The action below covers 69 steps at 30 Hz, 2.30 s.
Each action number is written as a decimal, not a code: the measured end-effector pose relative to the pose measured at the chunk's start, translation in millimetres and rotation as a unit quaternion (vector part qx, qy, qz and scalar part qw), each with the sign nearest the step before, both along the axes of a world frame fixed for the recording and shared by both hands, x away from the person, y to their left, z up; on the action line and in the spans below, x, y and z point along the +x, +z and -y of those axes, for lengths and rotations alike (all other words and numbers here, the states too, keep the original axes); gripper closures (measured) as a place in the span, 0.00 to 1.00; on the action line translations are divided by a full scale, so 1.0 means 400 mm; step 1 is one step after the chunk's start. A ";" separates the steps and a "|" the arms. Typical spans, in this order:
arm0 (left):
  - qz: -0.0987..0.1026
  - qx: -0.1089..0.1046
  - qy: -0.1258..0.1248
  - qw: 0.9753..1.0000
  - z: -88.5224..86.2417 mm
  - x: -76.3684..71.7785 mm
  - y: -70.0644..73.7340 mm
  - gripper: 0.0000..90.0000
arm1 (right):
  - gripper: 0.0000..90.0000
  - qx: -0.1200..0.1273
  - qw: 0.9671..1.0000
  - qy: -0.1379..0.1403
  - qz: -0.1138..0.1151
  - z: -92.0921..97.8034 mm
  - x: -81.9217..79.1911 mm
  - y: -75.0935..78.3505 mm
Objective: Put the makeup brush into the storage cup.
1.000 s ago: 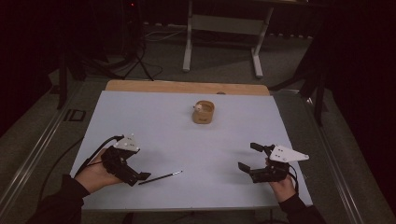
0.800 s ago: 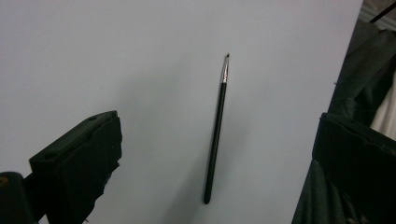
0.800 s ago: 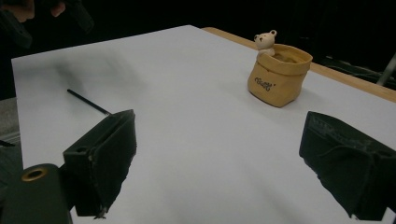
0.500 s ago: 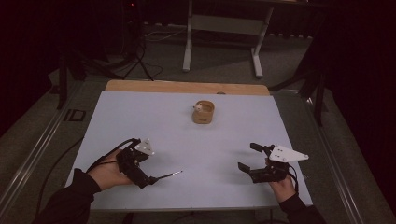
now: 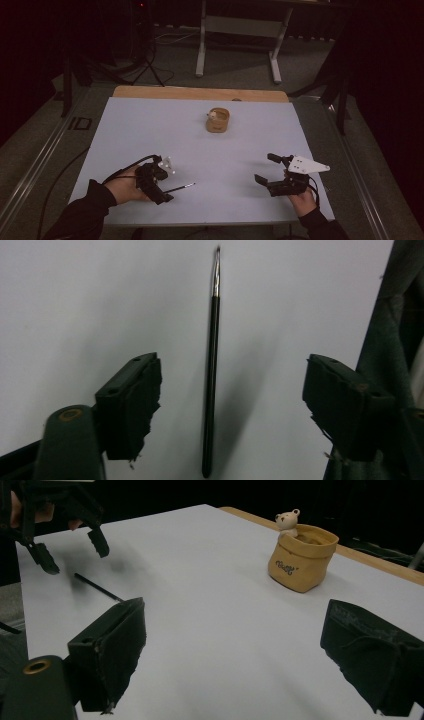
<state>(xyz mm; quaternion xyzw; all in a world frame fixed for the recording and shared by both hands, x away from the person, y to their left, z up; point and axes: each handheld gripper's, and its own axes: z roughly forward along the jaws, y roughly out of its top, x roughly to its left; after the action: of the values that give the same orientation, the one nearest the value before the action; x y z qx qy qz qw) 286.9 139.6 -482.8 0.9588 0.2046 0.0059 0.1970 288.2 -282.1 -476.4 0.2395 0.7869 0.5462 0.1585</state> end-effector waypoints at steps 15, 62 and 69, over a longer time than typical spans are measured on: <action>-0.019 0.051 -0.013 0.998 -0.008 0.002 -0.030 0.73 | 0.12 -0.003 1.000 0.001 -0.001 -0.001 0.000 -0.001; -0.011 0.027 0.060 0.998 -0.036 0.039 -0.001 0.95 | 0.12 -0.007 1.000 -0.003 -0.011 -0.001 0.006 -0.008; 0.012 0.004 0.084 0.996 -0.029 0.043 0.019 0.95 | 0.12 -0.006 1.000 -0.003 -0.012 -0.001 0.006 -0.007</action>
<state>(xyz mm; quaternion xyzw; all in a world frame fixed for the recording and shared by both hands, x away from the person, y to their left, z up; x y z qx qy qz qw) 304.3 151.4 -475.0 0.9390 0.2816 0.0351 0.1942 290.5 -281.9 -479.3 0.2473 0.7911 0.5383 0.1523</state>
